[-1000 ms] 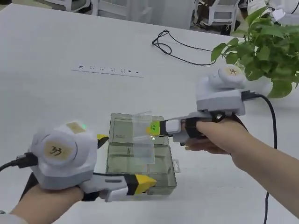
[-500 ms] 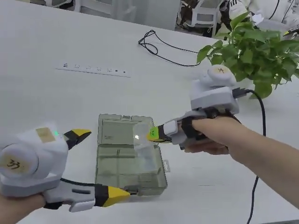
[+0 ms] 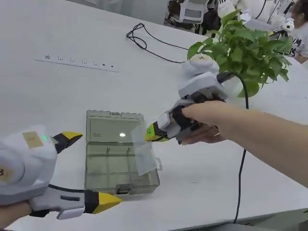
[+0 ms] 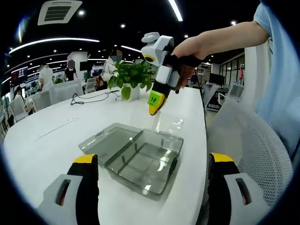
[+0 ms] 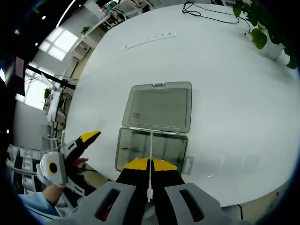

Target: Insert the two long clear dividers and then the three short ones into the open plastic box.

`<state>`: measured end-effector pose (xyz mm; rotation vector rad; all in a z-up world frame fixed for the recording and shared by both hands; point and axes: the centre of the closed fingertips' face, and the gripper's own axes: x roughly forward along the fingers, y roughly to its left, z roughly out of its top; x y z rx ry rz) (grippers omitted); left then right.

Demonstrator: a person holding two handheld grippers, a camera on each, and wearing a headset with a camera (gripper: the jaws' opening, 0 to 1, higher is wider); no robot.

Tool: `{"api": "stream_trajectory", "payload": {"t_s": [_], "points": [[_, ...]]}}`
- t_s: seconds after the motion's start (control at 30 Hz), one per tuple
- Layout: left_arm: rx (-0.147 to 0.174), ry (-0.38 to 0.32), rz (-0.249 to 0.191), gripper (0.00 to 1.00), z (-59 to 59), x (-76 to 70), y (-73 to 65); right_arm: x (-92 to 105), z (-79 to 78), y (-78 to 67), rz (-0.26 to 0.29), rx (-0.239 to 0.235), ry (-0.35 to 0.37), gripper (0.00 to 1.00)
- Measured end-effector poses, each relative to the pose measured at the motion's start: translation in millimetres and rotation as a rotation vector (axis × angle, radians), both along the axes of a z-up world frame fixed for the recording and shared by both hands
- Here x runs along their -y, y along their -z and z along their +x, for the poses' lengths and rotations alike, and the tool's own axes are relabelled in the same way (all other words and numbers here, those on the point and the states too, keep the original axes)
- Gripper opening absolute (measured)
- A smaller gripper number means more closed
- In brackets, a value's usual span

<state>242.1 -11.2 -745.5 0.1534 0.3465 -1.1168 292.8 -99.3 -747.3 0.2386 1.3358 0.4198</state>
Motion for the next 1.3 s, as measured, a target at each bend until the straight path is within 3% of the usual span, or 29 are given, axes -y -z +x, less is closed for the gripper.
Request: {"api": "stream_trajectory", "payload": {"t_s": [0.4,0.6,0.73,0.9,1.3], "points": [[-0.009,-0.004,-0.024,0.99,2.1,-0.5,1.6,9.3,2.0,18.9,-0.060,-0.097,0.062,0.02],[-0.017,-0.004,-0.032,0.98,1.6,1.7,3.3,5.1,1.4,28.6,-0.070,-0.138,0.059,0.02],[-0.019,-0.008,-0.038,0.98,2.2,1.9,3.2,3.5,2.2,32.3,-0.082,-0.146,0.058,0.02],[-0.023,-0.013,-0.038,0.98,3.1,0.1,4.3,-1.3,-9.0,32.4,-0.105,-0.150,0.047,0.02],[-0.032,-0.017,-0.042,0.97,3.2,-1.0,8.6,-8.9,-19.4,35.1,-0.119,-0.159,0.053,0.02]]}}
